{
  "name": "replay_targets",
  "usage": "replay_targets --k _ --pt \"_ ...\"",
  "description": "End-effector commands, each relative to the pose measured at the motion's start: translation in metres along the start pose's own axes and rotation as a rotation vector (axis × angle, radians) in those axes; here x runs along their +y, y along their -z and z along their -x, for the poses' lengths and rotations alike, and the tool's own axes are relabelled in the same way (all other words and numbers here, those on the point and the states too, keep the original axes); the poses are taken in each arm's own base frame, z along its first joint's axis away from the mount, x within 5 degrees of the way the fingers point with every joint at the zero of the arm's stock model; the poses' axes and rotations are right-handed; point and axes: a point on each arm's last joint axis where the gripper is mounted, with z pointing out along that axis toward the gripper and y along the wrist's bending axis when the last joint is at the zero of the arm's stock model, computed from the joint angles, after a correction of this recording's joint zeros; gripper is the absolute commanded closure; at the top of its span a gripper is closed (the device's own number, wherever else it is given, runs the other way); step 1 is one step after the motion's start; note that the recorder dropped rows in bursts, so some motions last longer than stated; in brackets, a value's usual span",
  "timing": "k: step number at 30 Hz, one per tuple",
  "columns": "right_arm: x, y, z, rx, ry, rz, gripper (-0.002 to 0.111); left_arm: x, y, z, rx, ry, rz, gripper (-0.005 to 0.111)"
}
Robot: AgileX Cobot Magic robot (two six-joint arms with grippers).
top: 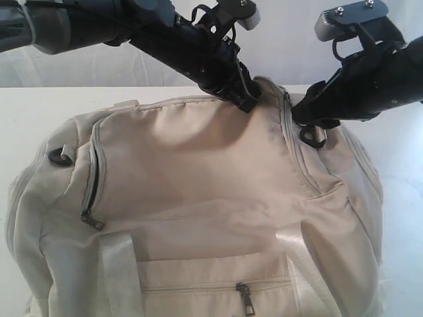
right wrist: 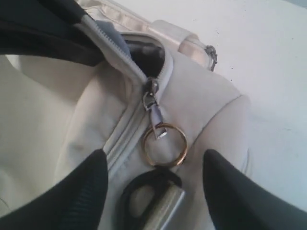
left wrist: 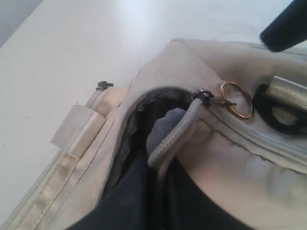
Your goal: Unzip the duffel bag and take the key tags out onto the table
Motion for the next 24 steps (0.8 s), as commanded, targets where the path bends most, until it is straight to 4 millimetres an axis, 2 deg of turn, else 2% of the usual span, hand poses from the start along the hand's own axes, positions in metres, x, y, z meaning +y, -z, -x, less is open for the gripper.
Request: replay_targets --k 1,9,15,24 --pt "-0.009 -0.012 0.003 -0.045 0.040 -0.045 0.053 -0.003 0.012 0.008 -0.023 0.005 -0.002 0.107" --pt "-0.014 -0.035 -0.005 0.004 0.020 -0.031 0.053 -0.003 0.012 0.008 -0.018 0.005 -0.010 0.107" --pt "-0.007 -0.038 -0.004 -0.015 0.038 0.053 0.053 -0.004 0.012 0.007 -0.014 0.005 -0.014 0.107" --pt "-0.007 -0.040 -0.005 -0.009 0.028 0.058 0.069 -0.004 0.012 0.007 -0.014 0.005 -0.014 0.107"
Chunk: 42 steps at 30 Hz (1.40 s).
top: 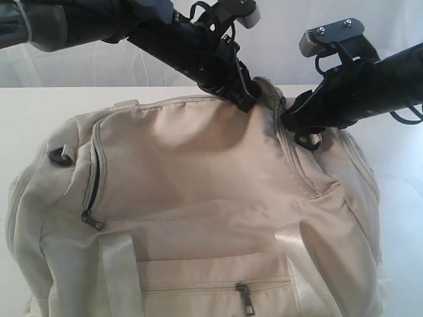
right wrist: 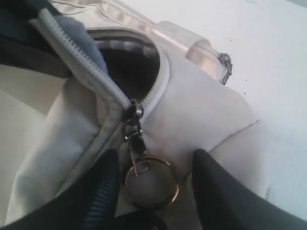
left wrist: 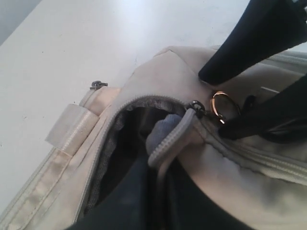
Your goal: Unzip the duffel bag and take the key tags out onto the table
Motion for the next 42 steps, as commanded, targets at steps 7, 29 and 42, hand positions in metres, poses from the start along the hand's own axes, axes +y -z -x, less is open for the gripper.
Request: replay_targets --k 7,29,42 --pt "0.000 -0.001 0.000 0.007 0.002 0.014 0.098 -0.002 0.008 0.006 -0.018 0.009 -0.003 0.107" --pt "0.018 0.039 0.011 -0.034 -0.131 0.076 0.108 0.000 0.004 0.002 -0.003 0.013 -0.002 0.107" --pt "0.038 0.055 -0.014 0.137 -0.201 0.192 0.108 0.004 0.003 0.003 -0.020 0.042 0.044 0.107"
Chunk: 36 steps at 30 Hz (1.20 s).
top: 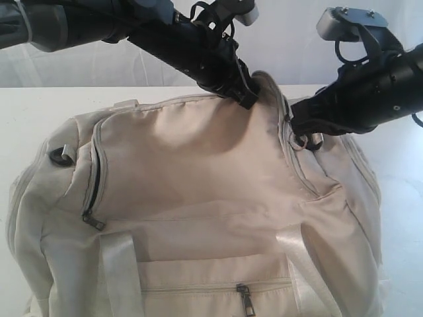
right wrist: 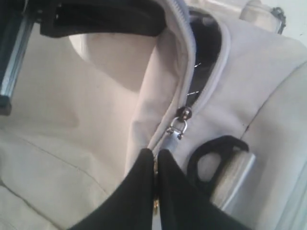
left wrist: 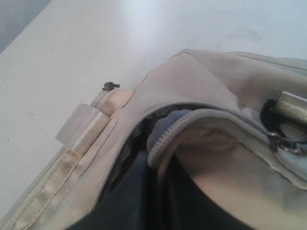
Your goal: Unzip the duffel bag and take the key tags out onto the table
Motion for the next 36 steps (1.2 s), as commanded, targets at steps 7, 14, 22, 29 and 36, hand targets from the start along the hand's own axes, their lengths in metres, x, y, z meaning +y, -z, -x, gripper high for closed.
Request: replay_targets --k 7,14,22,29,36 --pt "0.019 0.028 -0.048 0.210 -0.004 0.035 0.108 0.001 0.003 0.003 -0.010 0.011 0.010 0.107" --pt "0.034 0.053 -0.064 0.212 0.012 0.046 0.108 0.001 0.003 0.002 -0.007 0.016 0.007 0.107" --pt "0.031 0.056 -0.078 0.269 0.010 -0.019 0.108 0.001 0.004 0.002 -0.004 0.027 0.009 0.107" --pt "0.024 0.051 -0.083 0.261 -0.009 -0.074 0.108 -0.001 0.008 0.004 -0.001 0.023 -0.001 0.107" --pt "0.022 0.051 -0.077 0.192 -0.003 -0.102 0.074 -0.005 0.008 0.001 0.032 0.016 -0.037 0.107"
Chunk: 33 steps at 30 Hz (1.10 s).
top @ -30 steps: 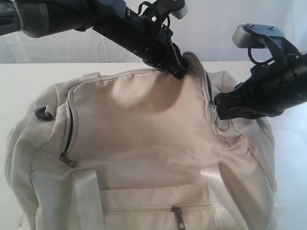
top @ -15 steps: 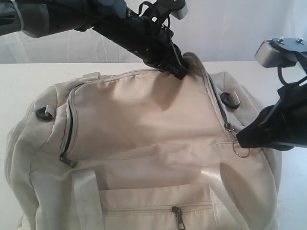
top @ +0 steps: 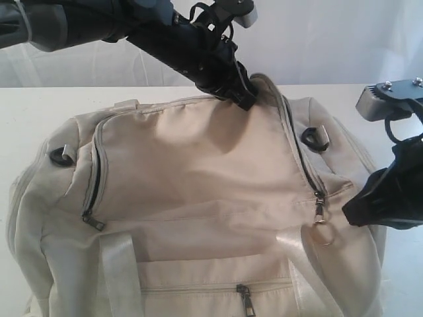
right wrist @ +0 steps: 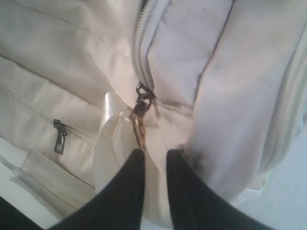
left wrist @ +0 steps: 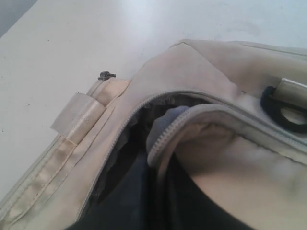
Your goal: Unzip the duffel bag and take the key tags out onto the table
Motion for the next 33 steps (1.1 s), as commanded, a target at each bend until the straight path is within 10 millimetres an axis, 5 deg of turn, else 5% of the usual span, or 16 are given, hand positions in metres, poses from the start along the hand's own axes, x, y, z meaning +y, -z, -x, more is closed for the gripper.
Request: replay_targets --k 1,4,10,17,23,27,33 --pt "-0.002 0.003 0.002 -0.062 -0.004 -0.032 0.067 -0.004 0.008 0.003 0.010 0.000 -0.031 0.107" --pt "0.001 0.012 0.008 -0.145 -0.002 -0.043 0.055 -0.006 0.008 0.001 0.025 -0.001 -0.048 0.107" --pt "0.000 0.029 0.021 -0.334 0.017 -0.115 0.054 -0.011 0.018 0.003 0.044 -0.023 -0.080 0.107" --pt "-0.002 0.031 0.025 -0.383 0.024 -0.147 0.055 -0.032 0.051 0.007 0.128 -0.030 -0.206 0.107" --pt "-0.002 0.032 0.025 -0.387 0.022 -0.149 0.056 -0.057 0.078 0.001 0.272 0.038 -0.423 0.107" --pt "-0.002 0.031 0.025 -0.383 0.022 -0.147 0.056 -0.077 0.095 0.012 0.198 0.069 -0.542 0.107" --pt "-0.004 0.031 0.023 -0.362 0.028 -0.163 0.057 -0.121 0.099 0.000 0.273 0.087 -0.623 0.107"
